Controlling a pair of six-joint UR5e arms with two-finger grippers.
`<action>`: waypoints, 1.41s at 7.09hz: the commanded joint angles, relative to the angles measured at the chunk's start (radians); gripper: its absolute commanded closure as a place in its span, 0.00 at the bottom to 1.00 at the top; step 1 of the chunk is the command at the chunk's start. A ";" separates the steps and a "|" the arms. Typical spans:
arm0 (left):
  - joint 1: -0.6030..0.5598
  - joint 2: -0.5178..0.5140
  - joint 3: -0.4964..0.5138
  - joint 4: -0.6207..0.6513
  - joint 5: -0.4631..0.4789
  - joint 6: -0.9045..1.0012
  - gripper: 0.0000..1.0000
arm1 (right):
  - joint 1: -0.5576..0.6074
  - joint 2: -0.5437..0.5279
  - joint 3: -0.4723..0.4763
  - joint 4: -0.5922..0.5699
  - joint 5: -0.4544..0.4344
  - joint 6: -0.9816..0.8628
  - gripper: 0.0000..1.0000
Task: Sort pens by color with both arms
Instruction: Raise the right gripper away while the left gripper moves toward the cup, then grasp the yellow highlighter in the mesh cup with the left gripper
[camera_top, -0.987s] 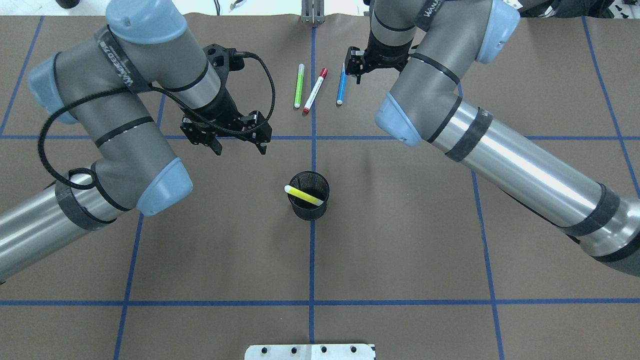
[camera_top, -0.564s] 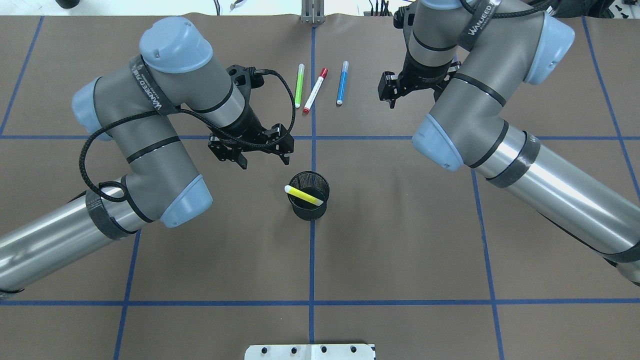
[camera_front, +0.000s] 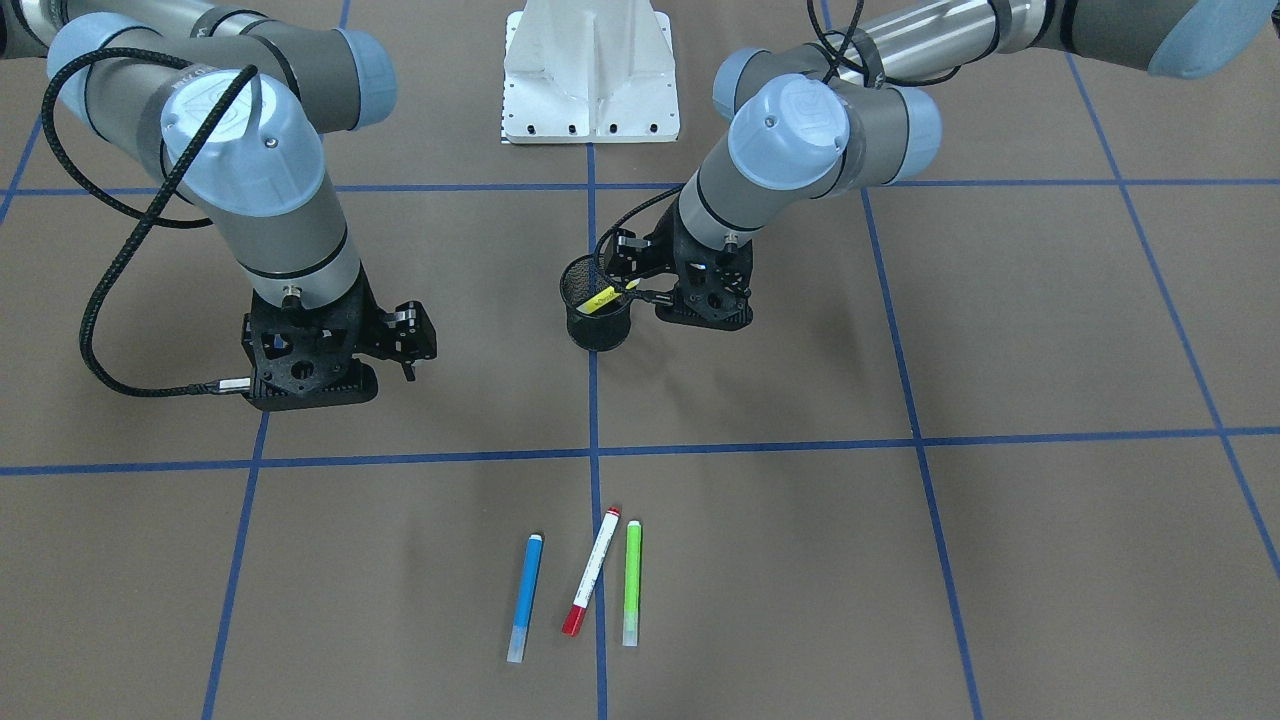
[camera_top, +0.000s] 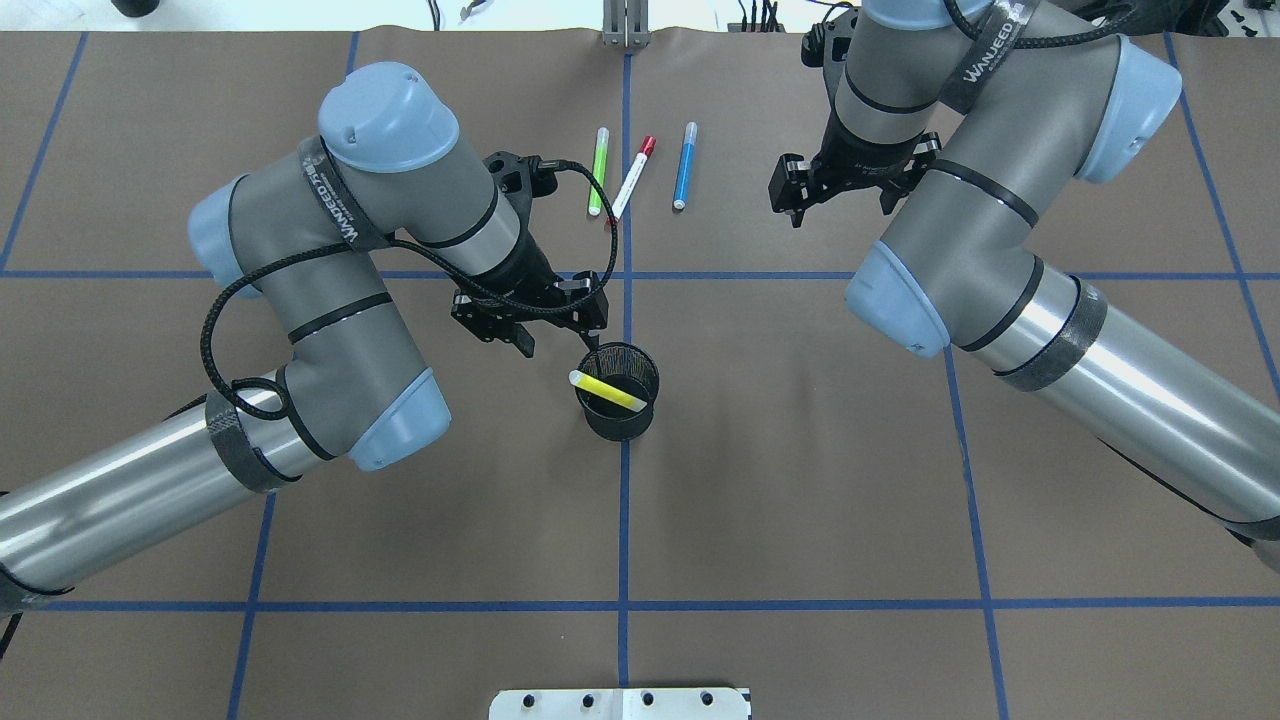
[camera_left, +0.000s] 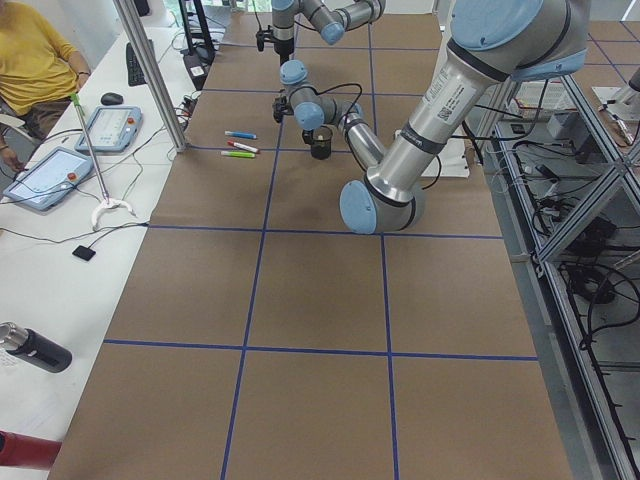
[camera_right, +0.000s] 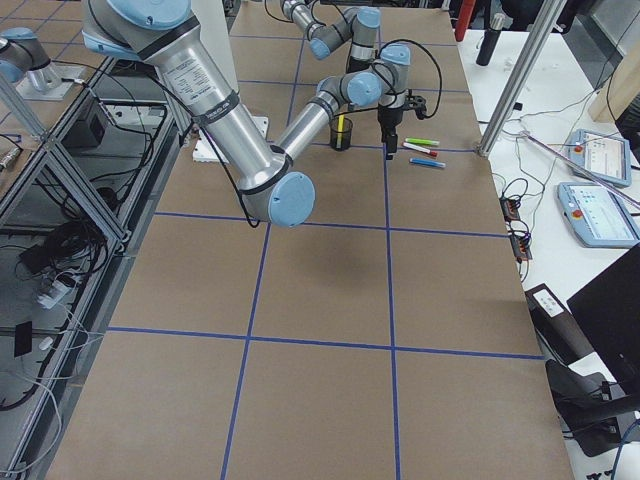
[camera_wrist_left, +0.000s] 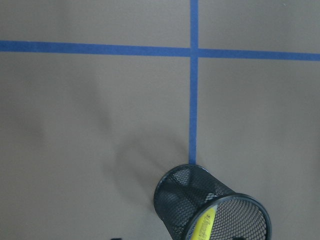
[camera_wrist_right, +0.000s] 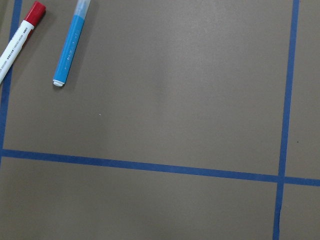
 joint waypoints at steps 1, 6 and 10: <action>0.017 0.000 0.002 -0.019 0.001 -0.001 0.46 | -0.004 0.000 -0.002 0.000 -0.003 0.000 0.01; 0.020 -0.001 0.022 -0.036 0.001 0.000 0.55 | -0.009 0.000 -0.003 0.001 -0.004 0.000 0.01; 0.026 -0.003 0.042 -0.071 0.001 -0.003 0.58 | -0.012 -0.001 -0.004 0.001 -0.004 0.000 0.01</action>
